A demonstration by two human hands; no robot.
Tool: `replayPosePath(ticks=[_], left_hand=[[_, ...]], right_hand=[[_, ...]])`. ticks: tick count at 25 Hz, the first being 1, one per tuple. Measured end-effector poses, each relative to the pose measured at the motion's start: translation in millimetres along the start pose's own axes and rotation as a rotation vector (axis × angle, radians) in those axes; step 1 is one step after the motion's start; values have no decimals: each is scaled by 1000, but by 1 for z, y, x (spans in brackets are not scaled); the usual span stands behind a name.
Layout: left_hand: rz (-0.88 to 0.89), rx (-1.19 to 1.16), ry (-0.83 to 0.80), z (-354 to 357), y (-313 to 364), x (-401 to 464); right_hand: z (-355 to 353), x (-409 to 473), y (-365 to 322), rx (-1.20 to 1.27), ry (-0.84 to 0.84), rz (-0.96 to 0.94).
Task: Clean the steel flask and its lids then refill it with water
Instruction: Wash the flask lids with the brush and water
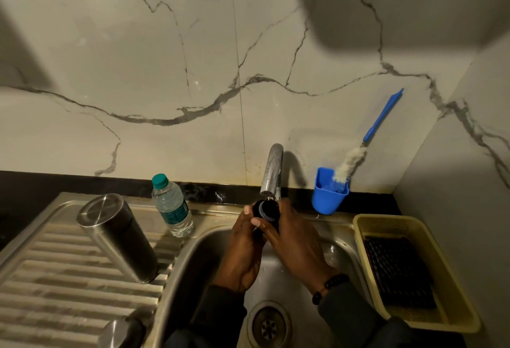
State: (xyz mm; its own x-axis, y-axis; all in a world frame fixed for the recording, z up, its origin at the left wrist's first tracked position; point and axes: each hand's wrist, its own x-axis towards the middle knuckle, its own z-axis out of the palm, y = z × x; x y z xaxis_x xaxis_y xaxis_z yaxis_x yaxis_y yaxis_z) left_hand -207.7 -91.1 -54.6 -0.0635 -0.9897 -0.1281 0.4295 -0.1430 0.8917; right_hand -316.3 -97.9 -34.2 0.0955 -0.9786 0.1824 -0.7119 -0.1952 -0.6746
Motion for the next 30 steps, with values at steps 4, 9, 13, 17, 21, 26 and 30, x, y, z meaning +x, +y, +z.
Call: replayPosePath(ticks=[4,9,13,17,21,26,30], left_hand=[[-61,83,27,-3,0,7],[-138,-64,98,0,-2,8],[-167,-127,43,7,-3,7],[-160,-108,54,-1,-1,3],[-127,1,34,0,-3,-2],[-206,80,147,-6,-8,0],[-134,346,134,-17,-11,-9]], right_hand=[[-8,-2,-4,597,-113,256],[-22,2,0,702,-252,317],[0,-10,4,479,76,153],[1,-12,11,587,83,113],[3,-11,17,515,-62,6],[4,-11,14,162,164,0],[3,-17,18,1006,-214,719]])
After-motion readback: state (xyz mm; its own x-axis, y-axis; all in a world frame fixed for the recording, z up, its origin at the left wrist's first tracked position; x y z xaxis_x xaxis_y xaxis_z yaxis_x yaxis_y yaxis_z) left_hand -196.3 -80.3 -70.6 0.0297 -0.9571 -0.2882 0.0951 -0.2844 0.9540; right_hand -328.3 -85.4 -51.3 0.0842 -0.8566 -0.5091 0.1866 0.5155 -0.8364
